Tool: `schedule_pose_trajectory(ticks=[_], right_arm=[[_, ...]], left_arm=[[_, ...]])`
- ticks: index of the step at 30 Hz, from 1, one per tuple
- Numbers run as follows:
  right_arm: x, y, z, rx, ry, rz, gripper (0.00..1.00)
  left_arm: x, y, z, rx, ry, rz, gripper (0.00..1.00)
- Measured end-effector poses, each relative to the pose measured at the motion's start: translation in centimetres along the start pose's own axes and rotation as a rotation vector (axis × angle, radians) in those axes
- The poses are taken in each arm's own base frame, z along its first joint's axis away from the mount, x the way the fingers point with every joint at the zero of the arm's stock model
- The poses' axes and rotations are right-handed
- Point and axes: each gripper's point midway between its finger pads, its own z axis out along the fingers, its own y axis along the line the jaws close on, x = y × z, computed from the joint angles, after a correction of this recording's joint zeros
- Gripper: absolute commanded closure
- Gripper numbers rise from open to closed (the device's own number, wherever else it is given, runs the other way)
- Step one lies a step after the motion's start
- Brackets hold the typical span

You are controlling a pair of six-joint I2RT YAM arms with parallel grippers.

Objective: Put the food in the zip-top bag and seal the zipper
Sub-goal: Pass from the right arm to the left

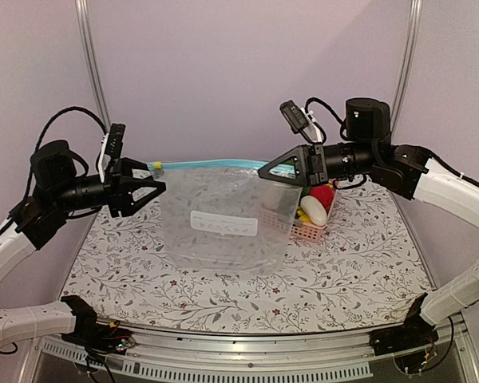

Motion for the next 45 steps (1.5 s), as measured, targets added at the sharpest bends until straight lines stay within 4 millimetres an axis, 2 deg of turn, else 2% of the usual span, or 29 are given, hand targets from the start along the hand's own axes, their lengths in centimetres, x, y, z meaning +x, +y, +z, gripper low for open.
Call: schedule_pose_trajectory(ticks=[6, 17, 21, 23, 25, 26, 28, 29, 30, 32, 37, 42, 45], right_arm=[[0.3, -0.1, 0.0, 0.000, 0.004, 0.011, 1.00], [0.5, 0.2, 0.0, -0.018, 0.011, 0.014, 1.00], [0.7, 0.0, 0.0, -0.017, 0.016, 0.022, 0.99], [0.9, -0.2, 0.1, -0.015, 0.019, 0.027, 0.90], [1.0, -0.4, 0.1, -0.011, 0.020, 0.030, 0.70], [1.1, -0.5, 0.1, -0.007, 0.021, 0.040, 0.55], [1.1, -1.2, 0.0, 0.018, 0.013, 0.049, 0.33], [1.2, -1.7, -0.1, 0.038, 0.007, 0.054, 0.24], [1.2, -2.2, -0.3, 0.062, 0.000, 0.059, 0.20], [1.1, -3.2, -0.8, 0.117, -0.015, 0.055, 0.14], [0.8, -3.8, -2.5, 0.242, -0.029, 0.011, 0.12], [-0.8, -2.8, -3.5, 0.344, -0.006, -0.084, 0.13], [-1.3, -1.8, -2.8, 0.371, 0.026, -0.151, 0.15]], left_arm=[[0.1, -1.1, -0.1, 0.061, 0.010, 0.004, 0.63], [0.3, -1.3, -0.1, 0.079, 0.020, -0.006, 0.80], [0.4, -1.5, 0.0, 0.100, 0.030, -0.016, 0.97], [0.5, -1.6, 0.2, 0.113, 0.038, -0.019, 1.00], [0.5, -1.7, 0.2, 0.122, 0.045, -0.023, 1.00], [0.6, -1.7, 0.3, 0.126, 0.050, -0.026, 1.00], [0.7, -1.9, 0.3, 0.136, 0.063, -0.030, 1.00], [0.7, -2.0, 0.3, 0.141, 0.072, -0.030, 1.00], [0.7, -2.0, 0.3, 0.146, 0.078, -0.029, 1.00], [0.9, -2.1, 0.3, 0.156, 0.100, -0.031, 1.00], [1.8, -2.3, 0.9, 0.207, 0.162, -0.062, 1.00], [2.8, -2.2, 2.0, 0.272, 0.216, -0.122, 1.00], [3.1, -2.0, 2.8, 0.300, 0.244, -0.148, 1.00]])
